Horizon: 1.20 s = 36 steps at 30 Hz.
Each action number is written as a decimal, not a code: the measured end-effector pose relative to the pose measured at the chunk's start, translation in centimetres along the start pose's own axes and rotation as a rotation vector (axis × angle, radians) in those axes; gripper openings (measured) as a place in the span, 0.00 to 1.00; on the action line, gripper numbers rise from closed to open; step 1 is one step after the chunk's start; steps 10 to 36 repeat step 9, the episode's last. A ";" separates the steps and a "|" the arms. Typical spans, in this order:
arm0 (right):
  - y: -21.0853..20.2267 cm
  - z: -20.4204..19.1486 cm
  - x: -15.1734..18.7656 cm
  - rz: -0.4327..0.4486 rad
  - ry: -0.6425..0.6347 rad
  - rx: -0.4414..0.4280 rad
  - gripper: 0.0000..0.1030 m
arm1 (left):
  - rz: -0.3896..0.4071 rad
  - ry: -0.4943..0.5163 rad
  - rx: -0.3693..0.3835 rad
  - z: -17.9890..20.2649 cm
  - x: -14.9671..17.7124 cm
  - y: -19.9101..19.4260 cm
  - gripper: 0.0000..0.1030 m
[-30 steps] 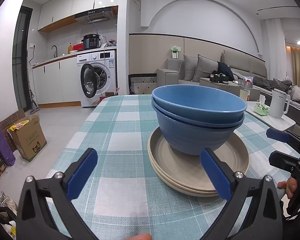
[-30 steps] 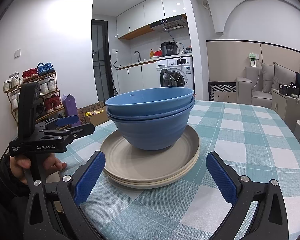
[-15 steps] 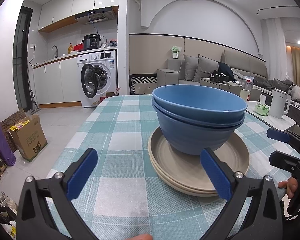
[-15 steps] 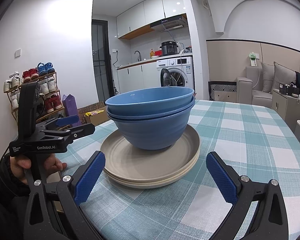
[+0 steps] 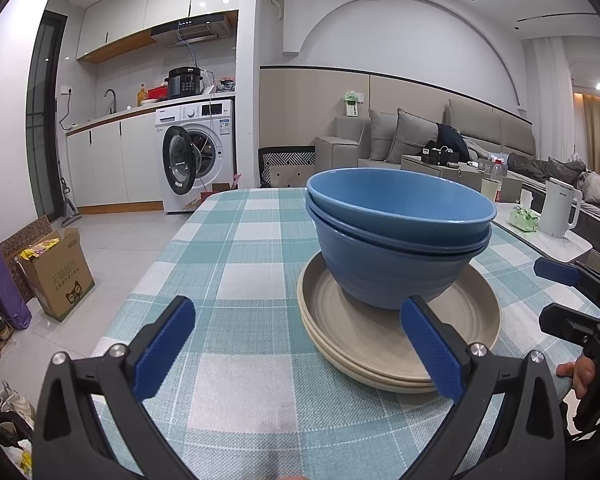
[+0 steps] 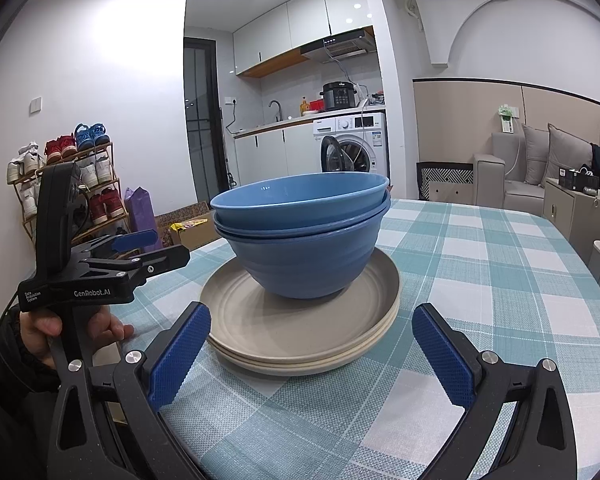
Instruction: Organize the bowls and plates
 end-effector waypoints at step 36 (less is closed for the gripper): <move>0.1 0.0 0.1 -0.003 -0.001 -0.001 0.99 | -0.005 -0.010 0.006 -0.1 0.4 0.2 1.00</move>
Point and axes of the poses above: each gripper's, at about its wrist camera, not at the fingertips, and y roughly the way its jaws point, z to its right, x to its underside, the point moved 9 cm from there along y, roughly the way its jaws point, and after that the axes turned 5 degrees about x, right-handed, at the moved point
